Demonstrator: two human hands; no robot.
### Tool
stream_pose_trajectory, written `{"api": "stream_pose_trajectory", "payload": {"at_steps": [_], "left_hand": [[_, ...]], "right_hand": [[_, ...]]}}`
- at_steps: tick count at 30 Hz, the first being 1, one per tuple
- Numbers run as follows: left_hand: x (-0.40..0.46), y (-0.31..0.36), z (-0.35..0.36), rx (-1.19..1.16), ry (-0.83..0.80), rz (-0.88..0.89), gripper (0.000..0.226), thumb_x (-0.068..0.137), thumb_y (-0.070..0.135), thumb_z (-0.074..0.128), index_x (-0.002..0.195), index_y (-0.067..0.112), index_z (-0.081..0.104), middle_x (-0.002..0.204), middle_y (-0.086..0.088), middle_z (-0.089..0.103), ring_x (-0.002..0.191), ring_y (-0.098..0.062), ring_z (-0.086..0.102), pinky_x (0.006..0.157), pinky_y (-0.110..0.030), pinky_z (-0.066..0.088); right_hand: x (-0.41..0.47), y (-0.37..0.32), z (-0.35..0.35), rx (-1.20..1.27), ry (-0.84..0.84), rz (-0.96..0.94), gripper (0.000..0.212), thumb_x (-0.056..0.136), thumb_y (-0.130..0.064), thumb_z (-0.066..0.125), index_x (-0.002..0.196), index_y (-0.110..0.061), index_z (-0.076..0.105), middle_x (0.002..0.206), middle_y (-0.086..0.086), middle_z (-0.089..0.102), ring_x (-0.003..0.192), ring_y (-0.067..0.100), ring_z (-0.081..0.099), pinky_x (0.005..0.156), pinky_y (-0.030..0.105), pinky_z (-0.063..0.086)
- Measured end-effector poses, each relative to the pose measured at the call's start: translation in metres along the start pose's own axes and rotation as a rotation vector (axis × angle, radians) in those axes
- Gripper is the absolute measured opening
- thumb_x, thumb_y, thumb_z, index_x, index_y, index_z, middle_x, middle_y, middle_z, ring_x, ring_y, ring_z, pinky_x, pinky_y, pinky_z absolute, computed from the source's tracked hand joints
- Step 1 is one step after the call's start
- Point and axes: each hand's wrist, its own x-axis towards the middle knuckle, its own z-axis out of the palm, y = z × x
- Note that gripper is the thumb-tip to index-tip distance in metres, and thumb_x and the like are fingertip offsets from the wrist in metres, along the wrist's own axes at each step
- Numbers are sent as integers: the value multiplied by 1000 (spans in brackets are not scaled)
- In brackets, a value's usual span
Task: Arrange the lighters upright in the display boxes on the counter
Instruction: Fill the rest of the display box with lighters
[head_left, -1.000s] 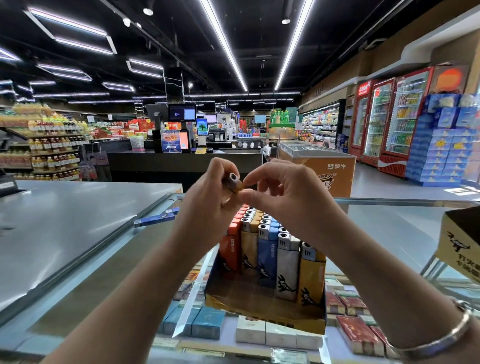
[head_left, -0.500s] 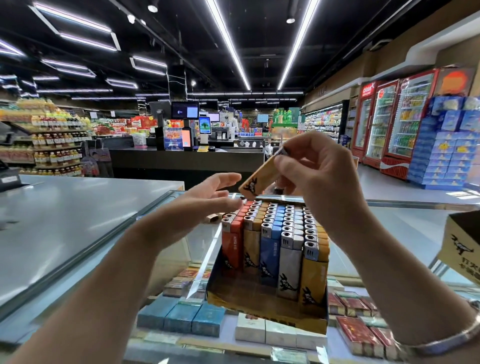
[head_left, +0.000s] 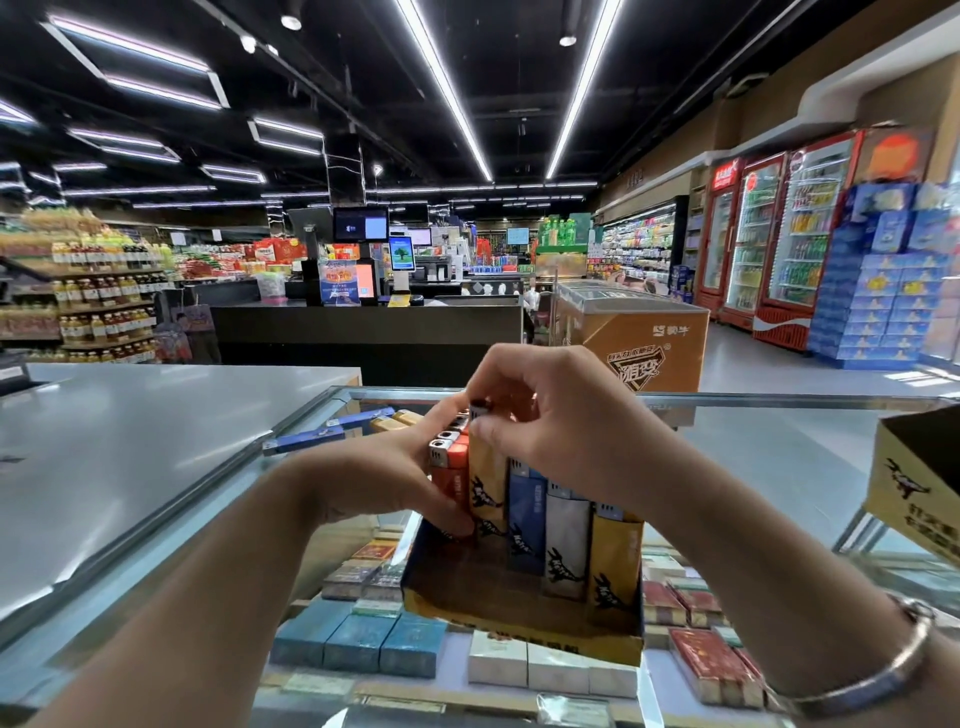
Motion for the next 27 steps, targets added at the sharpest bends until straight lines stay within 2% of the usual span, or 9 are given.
{"api": "stream_pose_trajectory", "payload": {"at_steps": [2, 5, 10, 13, 18, 20, 22, 25, 27], "left_hand": [[-1, 1, 2, 7, -9, 19, 96, 68, -15, 70, 123, 52, 29, 101, -4, 69, 96, -20, 67, 74, -26, 54], [-1, 2, 2, 12, -19, 30, 92, 69, -14, 69, 112, 59, 32, 106, -6, 67, 98, -21, 66, 76, -26, 54], [-1, 0, 2, 0, -33, 37, 90, 71, -14, 67, 115, 56, 31, 110, -15, 66, 100, -24, 66, 79, -29, 55], [-1, 0, 1, 5, -32, 25, 87, 72, -14, 67, 117, 52, 31, 108, -13, 66, 99, -23, 66, 76, -27, 55], [-1, 1, 2, -1, -33, 17, 88, 72, -14, 66, 115, 55, 33, 106, -10, 66, 98, -22, 66, 75, -27, 55], [-1, 1, 3, 14, -13, 17, 89, 72, -12, 68, 116, 57, 33, 112, -11, 62, 100, -22, 65, 77, -30, 55], [0, 1, 3, 11, 5, 15, 92, 70, -11, 70, 122, 55, 32, 119, -12, 57, 102, -23, 65, 78, -33, 55], [1, 1, 4, -21, 20, 23, 97, 68, -14, 70, 125, 55, 31, 125, -9, 50, 101, -20, 65, 76, -32, 55], [2, 0, 5, -32, 20, 44, 98, 67, -15, 69, 125, 54, 31, 126, -8, 50, 101, -19, 65, 76, -31, 55]], "right_hand": [[0, 1, 1, -73, -66, -9, 11, 82, -12, 66, 93, -15, 66, 76, -7, 61, 67, 4, 55, 61, 19, 48], [0, 2, 2, -158, -164, -8, 12, 84, -18, 65, 95, -16, 61, 82, -6, 58, 70, 3, 50, 63, 20, 46], [1, 2, 4, -230, -271, -5, 9, 86, -21, 62, 94, -17, 57, 86, -9, 52, 80, 8, 46, 70, 21, 42], [2, 2, 6, -271, -297, -23, 8, 87, -23, 61, 91, -22, 55, 86, -13, 47, 86, 7, 40, 75, 24, 39], [1, 7, -2, -114, -333, 66, 10, 87, -30, 61, 85, -39, 57, 87, -16, 47, 87, 2, 39, 74, 22, 36], [2, 14, -5, 15, -273, 135, 6, 87, -29, 61, 84, -30, 66, 92, -10, 53, 88, 5, 46, 75, 21, 43], [2, 24, -6, 92, -132, 199, 9, 87, -25, 62, 79, -25, 67, 88, -6, 57, 81, 8, 54, 66, 21, 49], [1, 45, -6, -24, 63, 283, 11, 87, -18, 61, 77, -20, 67, 80, -5, 61, 73, 6, 52, 71, 29, 49], [0, 56, -7, 15, 79, 379, 9, 86, -15, 62, 79, -16, 67, 77, -3, 62, 70, 6, 53, 72, 30, 49]]}}
